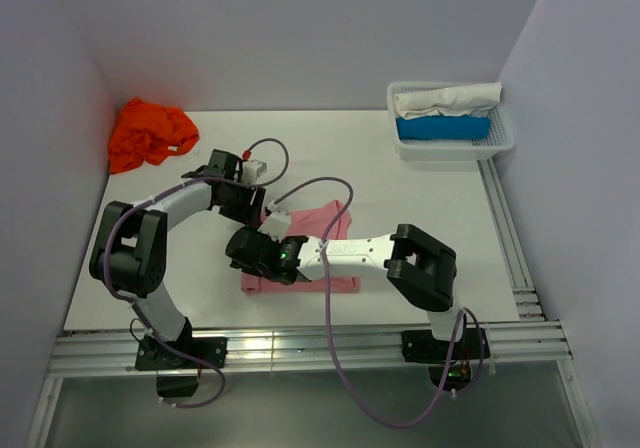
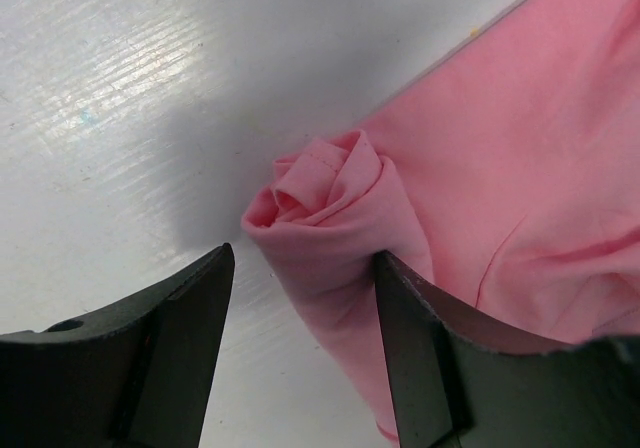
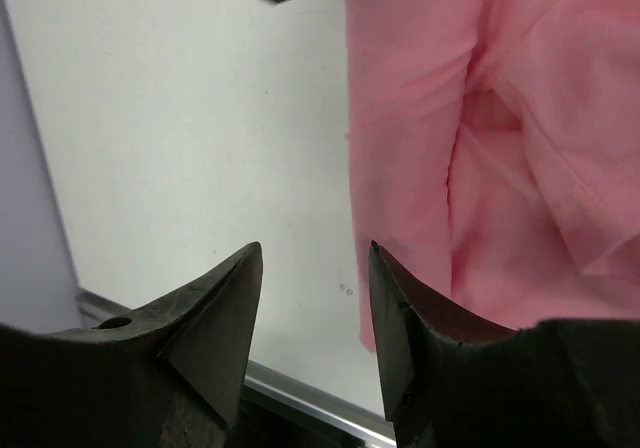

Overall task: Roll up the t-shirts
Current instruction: Roll the tshirt

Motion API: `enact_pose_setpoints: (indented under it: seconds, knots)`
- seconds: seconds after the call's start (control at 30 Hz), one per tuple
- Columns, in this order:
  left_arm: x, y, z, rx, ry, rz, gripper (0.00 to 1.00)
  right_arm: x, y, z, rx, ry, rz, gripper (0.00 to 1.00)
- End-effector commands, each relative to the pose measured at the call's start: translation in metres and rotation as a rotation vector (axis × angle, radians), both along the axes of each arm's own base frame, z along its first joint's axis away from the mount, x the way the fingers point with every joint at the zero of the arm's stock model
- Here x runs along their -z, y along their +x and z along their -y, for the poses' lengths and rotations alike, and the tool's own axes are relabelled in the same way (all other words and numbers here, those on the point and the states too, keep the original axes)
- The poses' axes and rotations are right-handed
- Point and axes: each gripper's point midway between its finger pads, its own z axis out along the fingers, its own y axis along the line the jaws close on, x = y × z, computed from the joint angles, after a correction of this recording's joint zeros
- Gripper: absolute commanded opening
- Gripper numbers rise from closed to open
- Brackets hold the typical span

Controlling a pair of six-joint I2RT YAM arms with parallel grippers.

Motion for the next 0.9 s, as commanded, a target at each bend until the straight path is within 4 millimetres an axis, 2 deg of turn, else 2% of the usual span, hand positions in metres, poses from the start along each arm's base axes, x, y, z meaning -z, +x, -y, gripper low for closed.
enact_pose_setpoints:
  seconds: [0.0,0.17,0.27,0.37,0.43,0.53,0.7,0.87]
  knots:
    - [-0.010,0.017,0.005,-0.017,0.010,0.050,0.64,0.021,-0.006,0.028,0.011,-0.237,0.010,0.54]
    - [-0.009,0.019,0.006,-0.011,0.022,0.051,0.64,0.045,-0.023,0.034,-0.020,-0.303,-0.051,0.46]
    - [-0.009,0.021,0.006,-0.010,0.030,0.054,0.64,0.054,-0.033,0.041,-0.020,-0.321,-0.077,0.34]
    - [-0.010,0.023,0.006,-0.013,0.033,0.055,0.64,0.061,-0.040,0.047,-0.017,-0.327,-0.097,0.29]
    - [-0.012,0.024,0.006,-0.012,0.034,0.059,0.64,0.061,-0.043,0.044,-0.020,-0.299,-0.101,0.23]
    - [-0.014,0.026,0.007,-0.010,0.030,0.058,0.65,0.066,-0.048,0.044,-0.028,-0.271,-0.114,0.22]
    - [-0.031,0.030,0.017,0.017,-0.015,0.072,0.72,0.080,-0.054,0.049,-0.024,-0.251,-0.149,0.20]
    - [-0.040,0.032,0.026,0.052,-0.054,0.049,0.73,0.090,-0.059,0.054,-0.023,-0.258,-0.176,0.21]
